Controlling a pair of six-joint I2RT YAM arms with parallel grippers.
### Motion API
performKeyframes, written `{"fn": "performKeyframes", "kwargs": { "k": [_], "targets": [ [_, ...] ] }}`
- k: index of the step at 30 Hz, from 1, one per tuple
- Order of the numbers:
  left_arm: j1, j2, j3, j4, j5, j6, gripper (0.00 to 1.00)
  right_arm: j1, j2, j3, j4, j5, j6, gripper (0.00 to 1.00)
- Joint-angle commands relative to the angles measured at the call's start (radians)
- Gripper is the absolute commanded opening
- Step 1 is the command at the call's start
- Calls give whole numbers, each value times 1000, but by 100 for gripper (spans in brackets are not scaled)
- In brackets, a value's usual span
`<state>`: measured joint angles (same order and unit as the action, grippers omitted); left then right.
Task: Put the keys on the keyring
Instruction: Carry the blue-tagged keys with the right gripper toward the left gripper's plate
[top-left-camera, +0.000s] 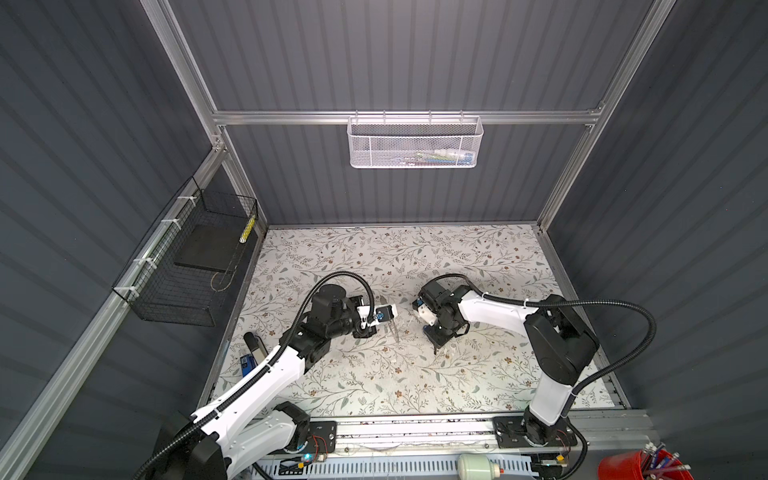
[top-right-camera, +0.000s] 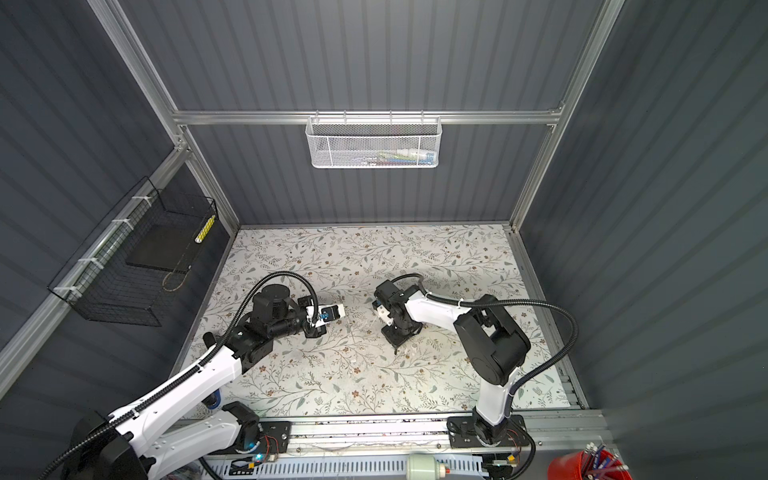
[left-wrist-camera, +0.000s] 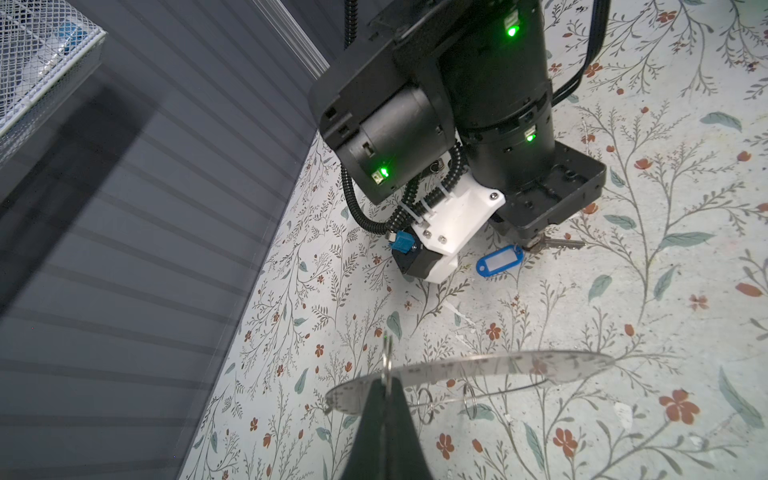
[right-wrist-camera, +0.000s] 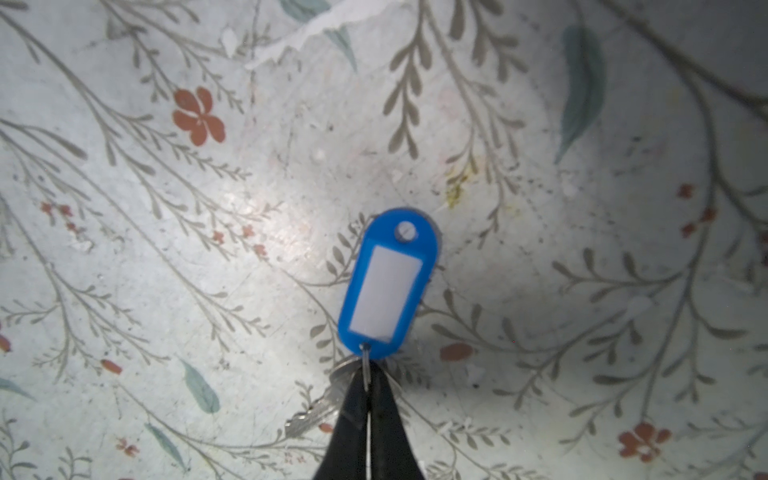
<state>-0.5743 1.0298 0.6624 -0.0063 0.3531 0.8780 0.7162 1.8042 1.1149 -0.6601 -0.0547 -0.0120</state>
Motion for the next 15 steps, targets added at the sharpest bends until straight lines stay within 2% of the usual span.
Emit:
{"fn": "performKeyframes", "kwargs": {
  "k": [1,7,15],
  "targets": [
    [6,1,1,12,29,-17,0,4,-44,1,-30,21,-34,2],
    [5,-5,2,-3,114,-6,0,3,-200,-37,-33,62,-186,0],
    [4,47,43,-74,281,73,0,5,-381,-87,50,22,-423,0]
  ]
}}
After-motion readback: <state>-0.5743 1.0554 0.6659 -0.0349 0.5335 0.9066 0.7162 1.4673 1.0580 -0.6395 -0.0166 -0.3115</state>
